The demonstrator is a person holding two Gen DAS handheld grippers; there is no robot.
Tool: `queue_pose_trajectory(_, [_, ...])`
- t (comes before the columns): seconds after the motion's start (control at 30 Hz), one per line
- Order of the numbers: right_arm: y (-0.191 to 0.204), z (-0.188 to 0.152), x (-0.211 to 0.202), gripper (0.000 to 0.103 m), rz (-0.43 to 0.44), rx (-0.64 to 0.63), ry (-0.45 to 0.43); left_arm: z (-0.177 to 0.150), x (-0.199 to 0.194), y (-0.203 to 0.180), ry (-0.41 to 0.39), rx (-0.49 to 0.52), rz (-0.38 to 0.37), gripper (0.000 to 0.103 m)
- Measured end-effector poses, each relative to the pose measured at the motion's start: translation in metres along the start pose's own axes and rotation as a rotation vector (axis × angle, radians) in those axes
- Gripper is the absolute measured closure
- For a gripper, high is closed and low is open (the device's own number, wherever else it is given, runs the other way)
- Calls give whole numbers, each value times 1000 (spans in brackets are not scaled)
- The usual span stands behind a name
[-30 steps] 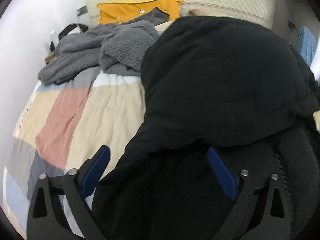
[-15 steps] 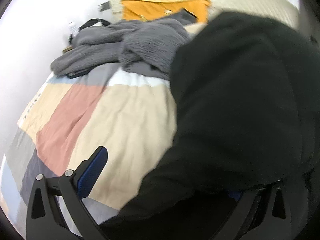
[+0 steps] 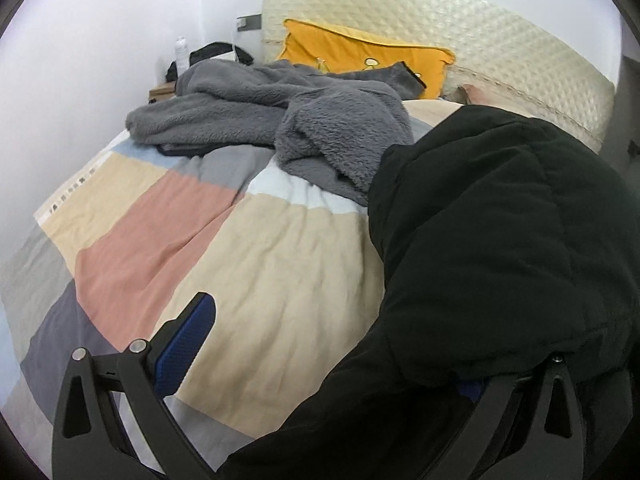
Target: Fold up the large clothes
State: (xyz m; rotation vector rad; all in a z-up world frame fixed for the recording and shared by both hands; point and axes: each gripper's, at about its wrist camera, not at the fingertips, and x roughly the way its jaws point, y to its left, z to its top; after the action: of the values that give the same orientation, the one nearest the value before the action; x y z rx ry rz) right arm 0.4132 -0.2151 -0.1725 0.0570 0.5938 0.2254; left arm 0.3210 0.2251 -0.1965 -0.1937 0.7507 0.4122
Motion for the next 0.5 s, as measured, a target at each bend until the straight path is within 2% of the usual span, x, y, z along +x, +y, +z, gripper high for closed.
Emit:
queue_pose_trajectory(0.2, [-2,-21,30,80,-62,-89,51,-2,5,-7,14,18,-30,0])
queue_pose_trajectory(0.43, [-13,-30,43,78,-30,-60,96,-6,3,-15,27,33,-26,1])
queue_pose_trajectory(0.47, [-15,-29,42,73,-22,-50,101,-6,2,-15,38,31,-33,1])
queue_pose_trajectory(0.5, [-17,-28,39,63,-16,-40,106,-5,1,-16,52,30,-39,1])
